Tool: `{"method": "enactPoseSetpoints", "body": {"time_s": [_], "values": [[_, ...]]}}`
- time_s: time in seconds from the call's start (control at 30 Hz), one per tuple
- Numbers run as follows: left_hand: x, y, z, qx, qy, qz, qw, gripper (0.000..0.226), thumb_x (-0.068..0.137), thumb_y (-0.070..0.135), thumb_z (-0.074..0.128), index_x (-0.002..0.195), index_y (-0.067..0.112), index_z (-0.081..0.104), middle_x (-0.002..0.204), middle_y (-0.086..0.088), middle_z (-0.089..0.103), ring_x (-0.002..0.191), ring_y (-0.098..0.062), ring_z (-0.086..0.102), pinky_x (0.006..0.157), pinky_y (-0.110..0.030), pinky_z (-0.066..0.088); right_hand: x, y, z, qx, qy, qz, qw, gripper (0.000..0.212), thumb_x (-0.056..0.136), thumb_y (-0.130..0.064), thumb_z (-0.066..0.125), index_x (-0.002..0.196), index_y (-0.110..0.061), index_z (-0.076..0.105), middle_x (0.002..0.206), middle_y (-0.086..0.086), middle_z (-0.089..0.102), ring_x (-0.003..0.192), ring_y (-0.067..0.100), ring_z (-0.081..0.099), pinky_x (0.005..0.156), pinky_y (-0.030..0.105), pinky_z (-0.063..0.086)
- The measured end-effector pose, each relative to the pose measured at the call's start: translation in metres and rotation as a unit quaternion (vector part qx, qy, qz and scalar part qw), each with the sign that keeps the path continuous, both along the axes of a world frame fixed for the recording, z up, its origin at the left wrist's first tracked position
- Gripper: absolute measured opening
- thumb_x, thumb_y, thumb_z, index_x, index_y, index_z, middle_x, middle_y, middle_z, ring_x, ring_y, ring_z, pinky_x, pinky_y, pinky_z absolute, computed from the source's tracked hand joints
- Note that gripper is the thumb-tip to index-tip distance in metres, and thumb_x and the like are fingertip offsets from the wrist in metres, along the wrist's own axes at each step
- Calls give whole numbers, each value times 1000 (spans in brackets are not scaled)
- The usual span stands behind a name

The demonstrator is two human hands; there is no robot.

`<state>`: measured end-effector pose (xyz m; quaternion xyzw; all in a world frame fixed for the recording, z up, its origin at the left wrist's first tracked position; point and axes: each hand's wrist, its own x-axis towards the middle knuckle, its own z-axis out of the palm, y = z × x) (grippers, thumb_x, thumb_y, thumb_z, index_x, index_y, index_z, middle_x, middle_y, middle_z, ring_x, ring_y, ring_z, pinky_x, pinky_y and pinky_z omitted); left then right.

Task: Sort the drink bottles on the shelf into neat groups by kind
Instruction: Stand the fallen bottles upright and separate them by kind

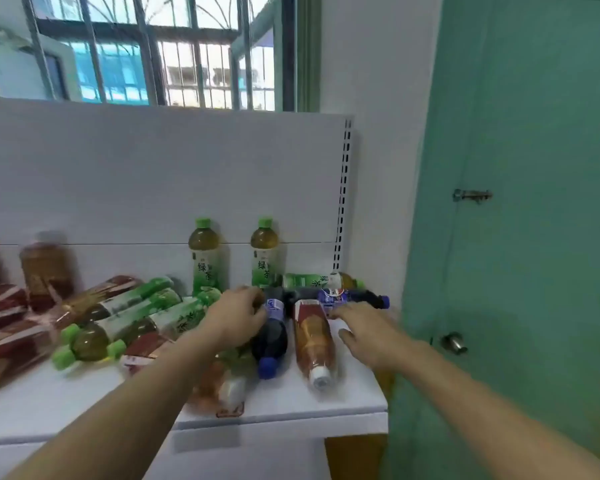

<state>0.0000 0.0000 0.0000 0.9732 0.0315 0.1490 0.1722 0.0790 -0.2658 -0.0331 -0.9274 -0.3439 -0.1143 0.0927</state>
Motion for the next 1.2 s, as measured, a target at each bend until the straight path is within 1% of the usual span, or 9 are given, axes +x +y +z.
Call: {"method": "enactPoseSetpoints", "body": {"time_s": [0.17,0.27,0.43,0.57,0.67,0.77,0.9,1.07,1.2], "values": [[9,-5,-16,66,59,58,994,26,96,44,42,118,33,49,140,3,57,132,-29,39,106,-59,35,27,5,-41,92,94,51,990,25,102,-28,46,122,-32,59,122,-8,59,110,15,53,95,36,49],[10,-4,-17,84,57,59,993,26,99,43,42,122,33,48,140,7,57,132,-28,36,103,-54,37,36,-2,-61,169,93,62,979,23,101,-28,50,120,-30,63,120,-14,52,113,6,43,98,25,41],[15,7,-4,112,85,1,990,25,103,47,42,122,33,51,137,11,60,123,-24,41,99,-35,32,30,-7,-64,221,117,67,966,16,98,-28,58,110,-37,65,107,-18,61,98,-3,58,84,14,48],[13,3,-9,114,30,11,993,18,100,45,44,113,35,50,129,13,60,115,-20,39,92,-42,37,62,-13,-19,349,3,10,937,12,94,-22,62,92,-34,62,80,-18,65,72,-1,62,59,7,41],[13,1,-13,104,22,15,994,18,99,44,44,114,34,48,130,13,57,117,-19,37,96,-45,38,124,-15,20,305,14,-89,948,8,98,-24,59,105,-23,62,101,-3,66,86,10,60,72,22,44],[14,2,-13,106,14,14,994,19,98,45,45,114,35,48,130,13,57,117,-18,37,96,-46,38,178,-9,25,194,155,-150,957,30,105,-36,47,124,-14,54,111,7,60,87,18,56,76,32,43],[14,6,-15,86,16,8,996,22,96,47,45,115,37,50,129,15,57,117,-17,37,95,-45,38,205,7,5,198,346,-158,903,39,108,-40,38,120,-7,57,113,14,60,97,28,57,85,36,42],[17,12,-17,50,14,8,999,19,95,38,53,114,37,54,124,16,58,117,-16,37,95,-45,39,205,9,13,307,318,-149,884,32,106,-35,44,98,-12,64,85,10,64,73,21,56,63,31,42],[18,14,-18,44,13,11,999,22,94,33,55,116,36,56,122,17,58,117,-14,36,95,-44,39,194,14,47,306,188,-104,927,23,105,-33,49,104,-15,63,89,7,66,76,25,60,71,38,51]]}}
